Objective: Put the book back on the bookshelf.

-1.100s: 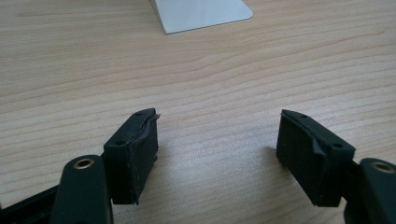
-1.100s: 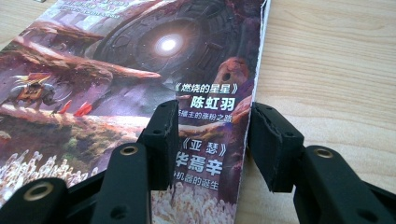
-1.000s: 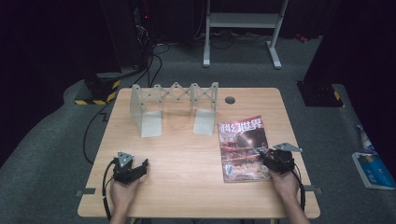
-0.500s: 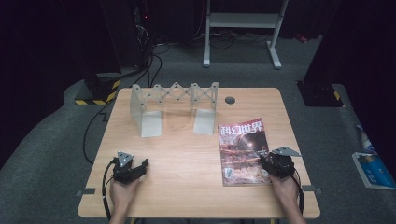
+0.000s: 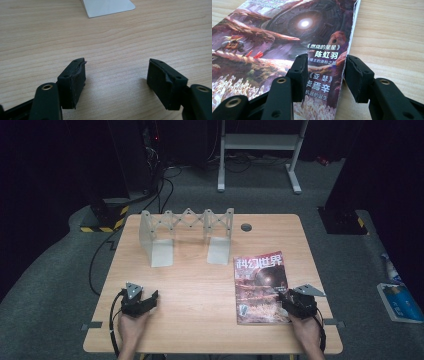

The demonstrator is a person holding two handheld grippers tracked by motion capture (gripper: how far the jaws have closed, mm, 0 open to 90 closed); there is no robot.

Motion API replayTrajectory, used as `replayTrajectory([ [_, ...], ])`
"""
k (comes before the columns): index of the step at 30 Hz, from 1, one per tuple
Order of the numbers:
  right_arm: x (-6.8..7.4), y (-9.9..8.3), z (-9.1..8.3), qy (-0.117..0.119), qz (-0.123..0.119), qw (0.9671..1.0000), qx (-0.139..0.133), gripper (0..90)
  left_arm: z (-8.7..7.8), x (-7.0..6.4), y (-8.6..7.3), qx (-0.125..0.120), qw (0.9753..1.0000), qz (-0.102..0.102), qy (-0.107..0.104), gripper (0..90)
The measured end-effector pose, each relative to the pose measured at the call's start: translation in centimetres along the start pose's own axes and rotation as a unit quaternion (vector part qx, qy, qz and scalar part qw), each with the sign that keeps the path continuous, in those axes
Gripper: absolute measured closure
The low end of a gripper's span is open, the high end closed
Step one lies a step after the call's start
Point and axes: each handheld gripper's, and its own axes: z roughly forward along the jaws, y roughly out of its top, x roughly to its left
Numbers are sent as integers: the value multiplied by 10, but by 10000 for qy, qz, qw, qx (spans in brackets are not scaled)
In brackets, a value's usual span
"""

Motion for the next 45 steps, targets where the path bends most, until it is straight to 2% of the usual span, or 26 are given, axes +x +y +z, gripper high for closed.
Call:
replayTrajectory([
  [16, 8, -17, -17, 237, -21, 9997, -61, 546, -1, -1, -1, 1, 10000, 13, -16, 309],
  [28, 20, -27, -28, 299, -24, 9995, -63, 546, -2, -3, 0, 43, 9999, 75, -121, 307],
  [39, 32, -31, -32, 371, -13, 9993, -68, 546, -2, -10, 4, 39, 9981, -160, -591, 326],
  [40, 35, -32, -32, 391, 39, 9992, -75, 546, -2, -13, 5, 27, 9978, -163, -648, 328],
  [42, 36, -32, -32, 390, 33, 9992, -91, 546, -1, -15, 6, 35, 9977, -128, -659, 330],
  [45, 39, -32, -31, 384, 4, 9992, -99, 546, -2, -22, 11, 51, 9969, -39, -786, 332],
])
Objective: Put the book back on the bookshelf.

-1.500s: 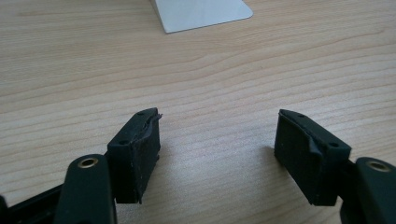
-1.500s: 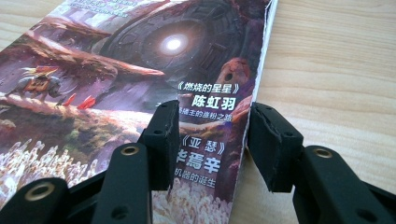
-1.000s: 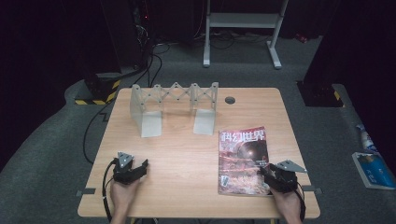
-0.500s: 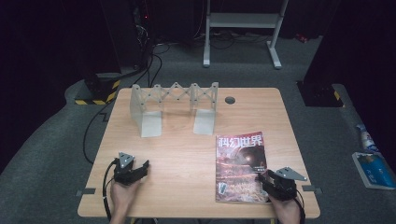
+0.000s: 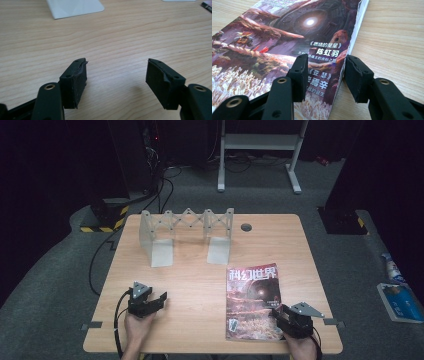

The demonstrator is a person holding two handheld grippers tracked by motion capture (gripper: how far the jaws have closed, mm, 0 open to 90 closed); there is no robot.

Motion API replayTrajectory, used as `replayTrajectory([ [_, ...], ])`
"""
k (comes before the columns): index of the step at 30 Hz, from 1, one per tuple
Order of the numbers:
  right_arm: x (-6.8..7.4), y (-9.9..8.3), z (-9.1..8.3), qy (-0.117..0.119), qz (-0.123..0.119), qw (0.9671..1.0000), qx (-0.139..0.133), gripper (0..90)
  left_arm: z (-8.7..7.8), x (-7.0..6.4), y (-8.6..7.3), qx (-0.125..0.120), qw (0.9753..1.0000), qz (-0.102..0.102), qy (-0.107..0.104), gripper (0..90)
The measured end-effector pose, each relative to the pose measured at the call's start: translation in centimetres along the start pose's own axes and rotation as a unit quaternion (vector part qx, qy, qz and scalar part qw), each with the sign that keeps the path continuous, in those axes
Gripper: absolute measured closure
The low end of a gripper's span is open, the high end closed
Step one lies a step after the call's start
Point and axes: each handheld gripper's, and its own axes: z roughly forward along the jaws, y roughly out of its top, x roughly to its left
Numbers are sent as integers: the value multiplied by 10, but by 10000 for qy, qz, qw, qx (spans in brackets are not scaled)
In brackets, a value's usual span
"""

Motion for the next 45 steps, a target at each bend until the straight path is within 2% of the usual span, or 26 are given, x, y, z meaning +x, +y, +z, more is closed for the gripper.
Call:
replayTrajectory([
  [5, 6, 1, 2, 24, -46, 10000, 8, 546, 1, -12, 7, -27, 9998, 92, -177, 334],
  [8, 7, 1, 2, 39, -22, 10000, -5, 546, 2, -15, 8, -38, 9996, 44, -279, 337],
  [13, 11, 1, 4, 37, -43, 10000, -33, 546, 4, -25, 11, 41, 9990, 175, -417, 338],
  [17, 15, 1, 5, 32, -43, 10000, -41, 546, 5, -32, 14, 25, 9983, 121, -578, 338],
  [25, 21, 3, 8, 62, -53, 10000, -27, 546, 8, -43, 16, 100, 9968, 193, -771, 342],
  [32, 27, 5, 10, 92, -61, 9999, -13, 546, 10, -49, 17, 134, 9961, 207, -848, 343],
  [37, 33, 7, 13, 128, -150, 9998, -11, 546, 12, -55, 19, 131, 9949, 227, -973, 343],
  [45, 42, 8, 17, 192, -148, 9997, -23, 546, 16, -66, 22, 144, 9928, 230, -1164, 347],
])
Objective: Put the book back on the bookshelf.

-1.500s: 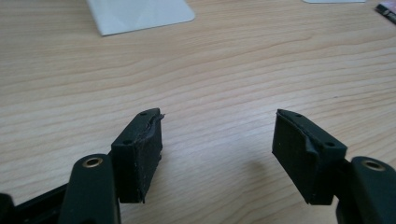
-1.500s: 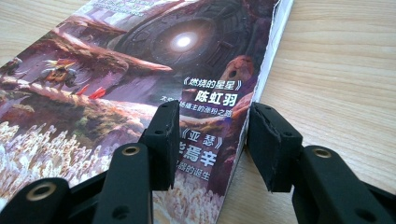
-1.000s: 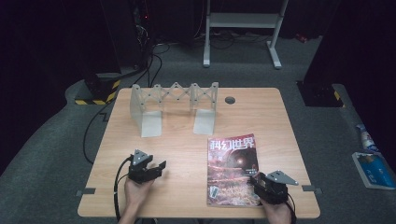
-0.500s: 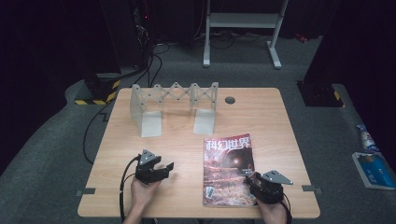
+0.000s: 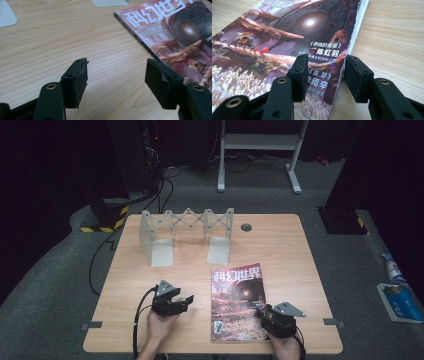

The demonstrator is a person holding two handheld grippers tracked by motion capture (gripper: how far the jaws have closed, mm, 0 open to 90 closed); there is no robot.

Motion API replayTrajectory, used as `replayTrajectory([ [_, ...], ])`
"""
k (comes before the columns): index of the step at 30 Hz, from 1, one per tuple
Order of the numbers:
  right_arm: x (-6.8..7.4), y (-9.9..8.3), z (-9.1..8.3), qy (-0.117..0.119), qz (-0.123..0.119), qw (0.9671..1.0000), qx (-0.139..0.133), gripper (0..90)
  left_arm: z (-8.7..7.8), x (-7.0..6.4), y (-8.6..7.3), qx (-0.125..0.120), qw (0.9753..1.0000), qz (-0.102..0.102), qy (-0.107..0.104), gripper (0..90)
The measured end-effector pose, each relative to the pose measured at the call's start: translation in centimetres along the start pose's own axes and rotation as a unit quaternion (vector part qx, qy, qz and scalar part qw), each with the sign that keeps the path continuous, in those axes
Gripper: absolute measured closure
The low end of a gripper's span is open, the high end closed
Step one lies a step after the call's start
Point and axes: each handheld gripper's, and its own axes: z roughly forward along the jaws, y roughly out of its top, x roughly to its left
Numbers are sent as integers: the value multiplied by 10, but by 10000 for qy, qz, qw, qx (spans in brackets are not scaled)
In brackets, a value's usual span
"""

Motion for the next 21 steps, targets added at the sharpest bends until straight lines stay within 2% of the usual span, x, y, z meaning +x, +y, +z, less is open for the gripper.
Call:
replayTrajectory([
  [12, 10, 3, 6, 96, -66, 9999, -14, 545, 9, -9, 1, 55, 9998, 46, -172, 349],
  [15, 14, 4, 7, 120, -5, 9999, 20, 545, 11, -11, 1, 41, 9997, 27, -223, 349],
  [21, 20, 7, 11, 171, -81, 9998, 37, 545, 16, -15, 2, 44, 9995, 11, -302, 353],
])
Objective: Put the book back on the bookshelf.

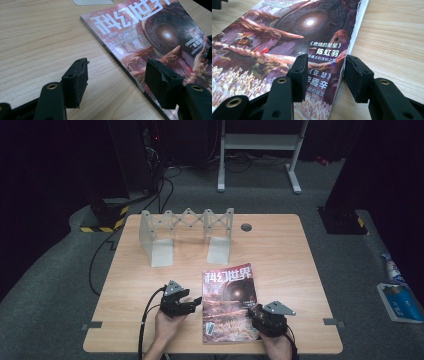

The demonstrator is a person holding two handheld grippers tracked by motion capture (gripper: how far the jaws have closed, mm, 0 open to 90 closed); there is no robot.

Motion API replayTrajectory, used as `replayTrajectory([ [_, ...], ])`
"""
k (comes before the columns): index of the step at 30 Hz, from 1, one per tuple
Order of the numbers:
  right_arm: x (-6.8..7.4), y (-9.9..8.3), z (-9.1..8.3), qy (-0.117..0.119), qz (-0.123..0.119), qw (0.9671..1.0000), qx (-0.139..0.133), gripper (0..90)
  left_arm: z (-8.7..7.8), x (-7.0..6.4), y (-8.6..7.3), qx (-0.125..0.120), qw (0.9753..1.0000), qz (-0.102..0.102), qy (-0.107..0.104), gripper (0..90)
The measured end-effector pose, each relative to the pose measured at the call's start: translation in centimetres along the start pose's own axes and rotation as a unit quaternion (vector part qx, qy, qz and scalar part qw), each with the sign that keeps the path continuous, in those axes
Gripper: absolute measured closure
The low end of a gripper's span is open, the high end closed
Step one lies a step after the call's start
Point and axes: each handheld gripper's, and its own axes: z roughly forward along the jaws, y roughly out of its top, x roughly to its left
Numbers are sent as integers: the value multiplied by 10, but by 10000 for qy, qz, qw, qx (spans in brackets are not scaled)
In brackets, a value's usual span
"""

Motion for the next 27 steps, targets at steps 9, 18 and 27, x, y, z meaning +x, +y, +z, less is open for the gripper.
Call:
replayTrajectory([
  [9, 8, 3, 5, 94, -72, 9999, 7, 544, 10, -2, 0, 54, 10000, -6, -15, 356],
  [18, 15, 5, 8, 168, -94, 9998, 39, 543, 20, 0, 0, 78, 9999, -73, 16, 356],
  [27, 21, 7, 10, 219, -163, 9996, 66, 540, 23, 0, 0, -17, 9998, -36, 171, 351],
])
